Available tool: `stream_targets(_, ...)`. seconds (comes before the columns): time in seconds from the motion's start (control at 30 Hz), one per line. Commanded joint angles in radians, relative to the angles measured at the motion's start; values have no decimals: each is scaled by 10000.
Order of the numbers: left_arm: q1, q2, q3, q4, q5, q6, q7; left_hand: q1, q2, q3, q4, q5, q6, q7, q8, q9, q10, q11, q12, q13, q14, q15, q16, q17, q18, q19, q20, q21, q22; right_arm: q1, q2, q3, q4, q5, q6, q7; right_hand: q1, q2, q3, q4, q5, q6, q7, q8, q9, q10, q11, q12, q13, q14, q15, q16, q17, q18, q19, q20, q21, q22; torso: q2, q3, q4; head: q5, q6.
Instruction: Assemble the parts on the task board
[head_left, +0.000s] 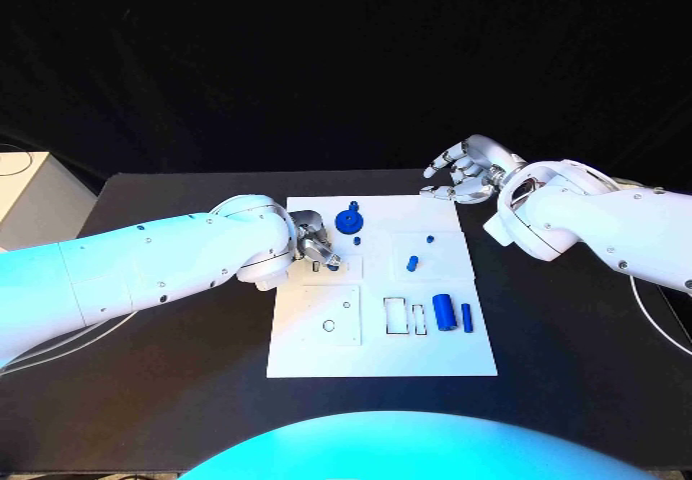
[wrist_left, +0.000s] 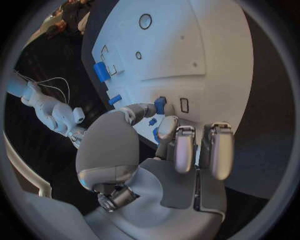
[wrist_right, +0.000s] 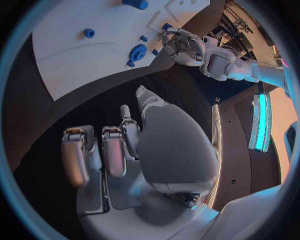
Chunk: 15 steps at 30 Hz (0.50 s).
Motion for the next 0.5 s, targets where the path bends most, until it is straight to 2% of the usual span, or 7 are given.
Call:
stream_targets(0.03, -24, 59, -21, -15, 78, 340, -51, -45, 58, 1768, -1743, 4, 239, -230, 20, 21, 53, -21, 3, 13, 1058, -65, 33, 2635, -77, 705, -98, 62, 2071, -6, 4, 1, 14, -30, 137, 102, -108, -19, 16, 16, 53, -45, 9, 31, -3, -57, -7, -29, 864, 788, 92, -62, 1666, 26, 884, 39, -50, 2401, -2, 5, 6, -18, 2)
stream_targets(0.5, -25, 111, -28, -28, 90, 398, -25, -194, 58, 1557, -1634, -93, 311, -307, 91, 122, 133, -74, 36, 60, 1058, -96, 33, 2635, -80, 713, -107, 66, 2086, -6, -12, 1, 34, -30, 133, 109, -108, -19, 16, 16, 53, -45, 9, 31, -3, -57, -7, -29, 864, 788, 92, -62, 1666, 26, 884, 39, -50, 2401, -4, 3, 10, -61, 2)
